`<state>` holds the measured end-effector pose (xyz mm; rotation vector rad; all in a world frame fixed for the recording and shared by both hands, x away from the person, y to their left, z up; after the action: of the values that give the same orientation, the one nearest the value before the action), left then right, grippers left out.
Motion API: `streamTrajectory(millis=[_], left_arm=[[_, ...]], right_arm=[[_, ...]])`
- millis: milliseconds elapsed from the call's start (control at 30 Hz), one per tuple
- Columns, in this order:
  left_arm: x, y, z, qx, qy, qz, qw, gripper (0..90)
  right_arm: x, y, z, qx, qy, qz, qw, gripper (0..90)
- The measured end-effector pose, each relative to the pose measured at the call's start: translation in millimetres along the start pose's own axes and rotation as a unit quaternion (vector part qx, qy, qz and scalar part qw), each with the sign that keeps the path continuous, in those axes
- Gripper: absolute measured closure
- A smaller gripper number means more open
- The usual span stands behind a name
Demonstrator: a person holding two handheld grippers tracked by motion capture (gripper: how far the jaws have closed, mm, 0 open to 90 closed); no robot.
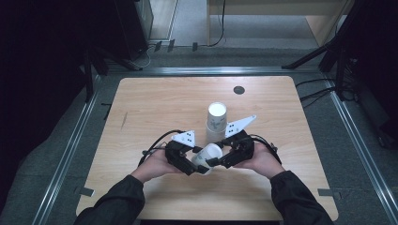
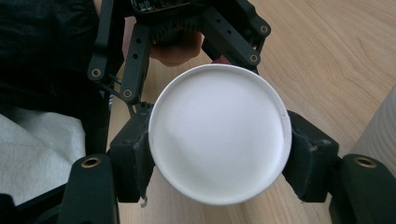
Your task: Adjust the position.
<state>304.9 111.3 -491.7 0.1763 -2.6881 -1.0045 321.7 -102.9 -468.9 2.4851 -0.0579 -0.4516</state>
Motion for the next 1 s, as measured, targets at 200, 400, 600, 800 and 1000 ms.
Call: streamTrajectory(millis=[200,400,600,800,1000], left_arm=[[0.7,2.2,-1.3,0.002,-0.004,-0.001,1.0000,29.8],[-1.5,7.5,0.4,-0.001,0.000,0.001,1.0000,29.9],[-2.1,18.8,1.9,-0.001,0.006,-0.002,1.0000,30.2],[-0.9,30.8,-4.7,-0.011,0.003,-0.007,0.9999,30.0],[-9.3,41.2,-20.1,-0.052,-0.005,-0.027,0.9983,29.0]], right_arm=[[-0.6,1.9,-0.5,0.007,0.003,0.001,1.0000,34.2],[-0.8,2.4,0.2,-0.005,0.009,0.011,0.9999,28.5],[0.4,7.2,5.3,-0.007,0.010,0.020,0.9997,27.4],[-1.4,13.5,10.6,-0.011,0.011,0.029,0.9995,27.4],[-3.7,15.9,17.3,-0.021,0.013,0.035,0.9991,27.4]])
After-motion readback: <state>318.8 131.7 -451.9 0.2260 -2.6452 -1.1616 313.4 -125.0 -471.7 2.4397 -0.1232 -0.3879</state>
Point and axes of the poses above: each handheld gripper's, and its own axes: y roughly backward along the jaws, z roughly out of its underside, x roughly to its right, the point moved 1 cm from there along -y, roughly forward along the jaws, and after that the axes turned 2 degrees about -x, right-handed, at the moved point
